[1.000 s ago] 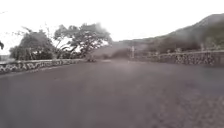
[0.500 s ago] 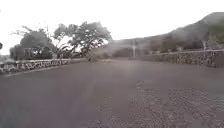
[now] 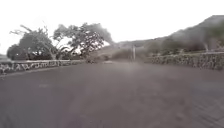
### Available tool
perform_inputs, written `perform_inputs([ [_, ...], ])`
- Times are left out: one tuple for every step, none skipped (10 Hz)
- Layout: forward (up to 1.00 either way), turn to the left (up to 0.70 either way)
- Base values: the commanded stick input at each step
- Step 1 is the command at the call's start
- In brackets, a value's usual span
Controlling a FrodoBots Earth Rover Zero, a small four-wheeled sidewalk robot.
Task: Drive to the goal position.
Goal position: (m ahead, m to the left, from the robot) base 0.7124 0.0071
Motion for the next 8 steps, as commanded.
perform_inputs([
  [0.70,0.00],
  [0.70,0.00],
  [0.70,0.00],
  [0.70,0.00],
  [0.70,0.00],
  [0.70,0.00],
  [0.70,0.00],
  [0.70,0.00],
])
